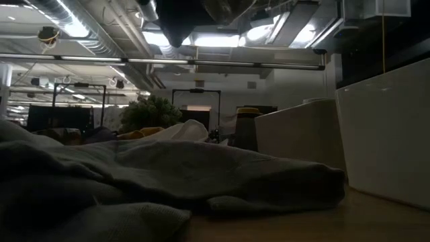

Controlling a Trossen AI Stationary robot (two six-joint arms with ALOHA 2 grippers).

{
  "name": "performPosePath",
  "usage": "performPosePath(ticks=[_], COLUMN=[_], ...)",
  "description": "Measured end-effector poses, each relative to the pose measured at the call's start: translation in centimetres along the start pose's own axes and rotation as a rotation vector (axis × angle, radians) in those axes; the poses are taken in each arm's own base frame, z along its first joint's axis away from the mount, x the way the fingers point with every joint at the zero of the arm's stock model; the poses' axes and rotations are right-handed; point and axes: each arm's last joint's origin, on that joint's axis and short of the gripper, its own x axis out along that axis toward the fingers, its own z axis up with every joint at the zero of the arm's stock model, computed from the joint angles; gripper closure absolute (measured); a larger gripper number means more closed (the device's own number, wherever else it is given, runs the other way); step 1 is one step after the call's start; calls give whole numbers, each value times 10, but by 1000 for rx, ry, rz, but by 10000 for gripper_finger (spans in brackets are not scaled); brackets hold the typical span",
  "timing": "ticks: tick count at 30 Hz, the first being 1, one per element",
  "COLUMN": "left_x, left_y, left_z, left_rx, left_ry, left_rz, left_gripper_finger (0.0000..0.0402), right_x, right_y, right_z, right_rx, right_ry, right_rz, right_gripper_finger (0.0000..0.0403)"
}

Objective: Sort spices by type
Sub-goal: Put the brown seasoning bottle into the white bin

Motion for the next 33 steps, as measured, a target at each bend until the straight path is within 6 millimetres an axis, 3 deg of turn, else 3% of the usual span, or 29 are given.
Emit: performPosePath(ticks=[15,23,33], left_x=[1,1,1], left_y=[9,8,10], left_z=[14,14,8], left_rx=[81,129,93], left_ry=[-118,-122,-59], left_rz=[5,6,16], left_gripper_finger=[224,221,220], right_x=[34,42,41], right_y=[-23,-19,-19], right_z=[3,0,0], right_rx=[58,27,26], right_ry=[30,41,45], right_rz=[73,89,99], right_gripper_finger=[86,90,163])
